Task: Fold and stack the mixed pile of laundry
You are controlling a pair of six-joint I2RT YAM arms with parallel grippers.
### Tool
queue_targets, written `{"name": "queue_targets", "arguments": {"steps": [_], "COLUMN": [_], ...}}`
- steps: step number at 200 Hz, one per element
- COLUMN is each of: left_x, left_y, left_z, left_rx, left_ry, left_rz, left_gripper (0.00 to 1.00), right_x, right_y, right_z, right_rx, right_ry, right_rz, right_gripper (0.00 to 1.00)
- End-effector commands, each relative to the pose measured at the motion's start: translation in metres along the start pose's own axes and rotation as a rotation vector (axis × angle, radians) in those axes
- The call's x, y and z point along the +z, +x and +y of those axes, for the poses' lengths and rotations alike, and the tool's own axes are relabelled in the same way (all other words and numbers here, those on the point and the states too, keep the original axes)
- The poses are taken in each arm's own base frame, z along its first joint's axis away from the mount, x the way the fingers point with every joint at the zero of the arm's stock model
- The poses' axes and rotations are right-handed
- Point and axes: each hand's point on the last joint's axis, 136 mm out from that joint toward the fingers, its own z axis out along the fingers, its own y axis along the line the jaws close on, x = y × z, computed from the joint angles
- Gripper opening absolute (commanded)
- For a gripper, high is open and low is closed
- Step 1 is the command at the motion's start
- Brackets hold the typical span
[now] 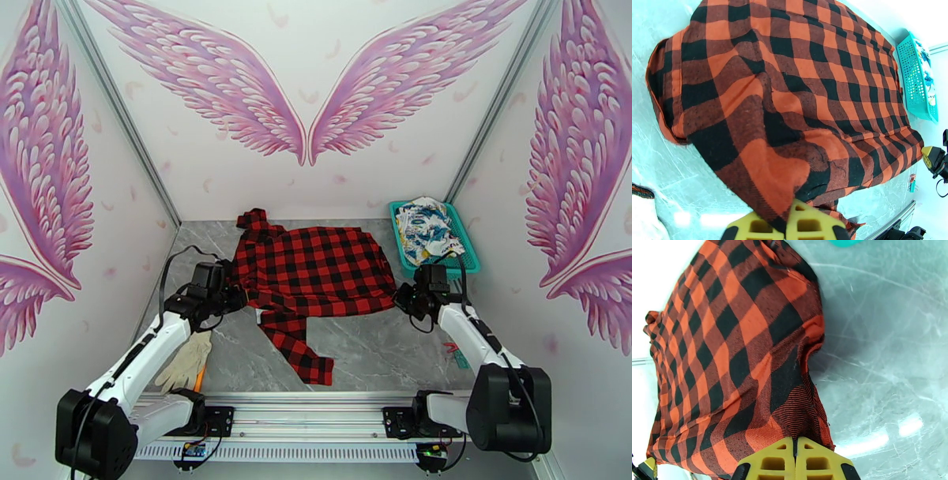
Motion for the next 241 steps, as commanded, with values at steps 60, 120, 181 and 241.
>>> {"name": "queue_targets", "arguments": {"steps": [60, 120, 181, 241], "left_x": [0.013, 0.011, 0.043, 0.064], "left_y": [0.015, 0.043, 0.099, 0.079], "left_z": [0.030, 0.038, 0.046, 0.035], "left_rx": [0.007, -0.084, -0.098, -0.025], "left_ry": [-0.040, 0.069, 0.025, 0.040], "left_rz": [0.094, 0.124, 0.141, 0.066], "left_gripper": [0.68, 0.68, 0.70, 0.61], "right_x": [0.013, 0.034, 0.043, 0.038], "right_y": [-0.027, -0.042, -0.036, -0.034], "right_z": [0.013, 0.022, 0.024, 0.022], "right_rx": [-0.053, -0.055, -0.051, -0.058], "right_ry": [0.026, 0.011, 0.001, 0.005], "right_rz": [0.006, 0.022, 0.046, 0.044], "right_gripper": [0.00, 0.00, 0.00, 0.00]}}
